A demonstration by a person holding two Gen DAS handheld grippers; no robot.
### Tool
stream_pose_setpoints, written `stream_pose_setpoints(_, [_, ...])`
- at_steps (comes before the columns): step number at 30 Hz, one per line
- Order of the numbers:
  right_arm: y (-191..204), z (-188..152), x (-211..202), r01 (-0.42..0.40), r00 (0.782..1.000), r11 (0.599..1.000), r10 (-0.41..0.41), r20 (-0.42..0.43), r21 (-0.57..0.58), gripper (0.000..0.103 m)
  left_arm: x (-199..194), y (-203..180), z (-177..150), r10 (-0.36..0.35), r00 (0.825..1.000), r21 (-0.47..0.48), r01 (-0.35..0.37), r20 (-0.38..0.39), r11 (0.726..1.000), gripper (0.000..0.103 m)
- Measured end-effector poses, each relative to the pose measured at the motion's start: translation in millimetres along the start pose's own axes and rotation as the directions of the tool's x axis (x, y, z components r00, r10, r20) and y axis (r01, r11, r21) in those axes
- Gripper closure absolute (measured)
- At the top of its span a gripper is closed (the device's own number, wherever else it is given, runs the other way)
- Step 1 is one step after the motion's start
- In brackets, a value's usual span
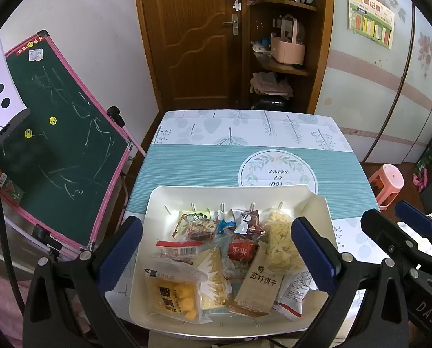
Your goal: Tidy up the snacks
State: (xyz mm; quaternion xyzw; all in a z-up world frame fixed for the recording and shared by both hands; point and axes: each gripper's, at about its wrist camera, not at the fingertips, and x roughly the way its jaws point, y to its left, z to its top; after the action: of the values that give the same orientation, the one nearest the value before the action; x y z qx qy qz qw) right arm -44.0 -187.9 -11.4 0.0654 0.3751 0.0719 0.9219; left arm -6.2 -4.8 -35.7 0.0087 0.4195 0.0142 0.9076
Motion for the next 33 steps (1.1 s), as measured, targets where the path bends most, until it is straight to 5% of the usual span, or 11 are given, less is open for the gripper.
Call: stream_pose_setpoints(33, [-4.6, -9.3, 9.0, -0.012, 0.999, 0.999, 0.013, -0.029, 0.03, 0.03, 3.0, -1.1, -6.5, 0.008, 1.0, 0.008, -0.007, -0.014, 1.0, 0.002])
